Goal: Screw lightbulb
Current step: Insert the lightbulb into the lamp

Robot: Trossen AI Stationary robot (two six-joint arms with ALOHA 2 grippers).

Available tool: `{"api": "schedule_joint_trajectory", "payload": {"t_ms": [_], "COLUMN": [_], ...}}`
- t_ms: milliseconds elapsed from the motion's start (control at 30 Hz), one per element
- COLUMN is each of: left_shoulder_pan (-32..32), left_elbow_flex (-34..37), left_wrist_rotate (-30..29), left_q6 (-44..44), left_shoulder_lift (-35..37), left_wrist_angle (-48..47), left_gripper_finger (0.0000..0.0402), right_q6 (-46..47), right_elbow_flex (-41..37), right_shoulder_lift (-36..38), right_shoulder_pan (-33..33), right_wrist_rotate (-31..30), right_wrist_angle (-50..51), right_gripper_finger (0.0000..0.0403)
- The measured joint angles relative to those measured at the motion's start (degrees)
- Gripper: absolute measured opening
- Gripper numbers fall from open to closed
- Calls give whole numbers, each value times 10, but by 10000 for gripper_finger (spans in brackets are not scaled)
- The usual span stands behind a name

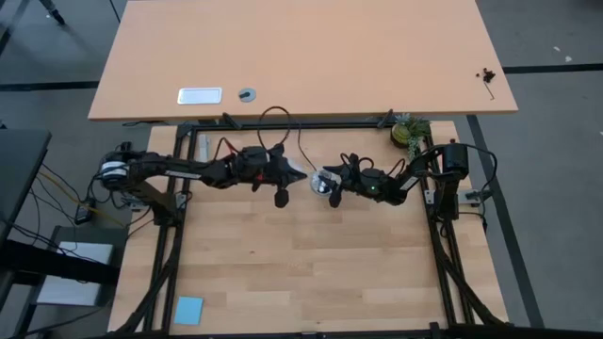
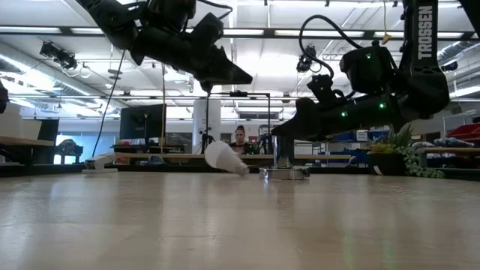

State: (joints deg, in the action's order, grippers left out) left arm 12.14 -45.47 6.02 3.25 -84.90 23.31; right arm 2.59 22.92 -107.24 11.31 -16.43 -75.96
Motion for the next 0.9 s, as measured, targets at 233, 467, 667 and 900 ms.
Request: {"api": "schedule_joint_trajectory", "payload": {"t_ms": [233,467,667,900], "left_shoulder_pan": [10,36,110,173], "left_elbow_flex": [0,3,32,35], "left_wrist_rotate": [-17,-124,-101,-60], "left_q6": [8,10,13,44], "left_shoulder_lift": [28,28,25,17], "left_wrist_angle": [-113,-241,-203,-169], "left_gripper_finger": [1,1,0,0], "right_q6": [9,34,35,42], "right_elbow_flex": [7,52,113,185], "right_shoulder_lift": [0,1,28,43], "right_shoulder_pan": [-16,-49,-60,-62], "right_wrist_rotate": [-3,-2,1,57], "right_wrist_angle": [-2,41,181,353], "right_gripper_finger": [171,171,170,169]}}
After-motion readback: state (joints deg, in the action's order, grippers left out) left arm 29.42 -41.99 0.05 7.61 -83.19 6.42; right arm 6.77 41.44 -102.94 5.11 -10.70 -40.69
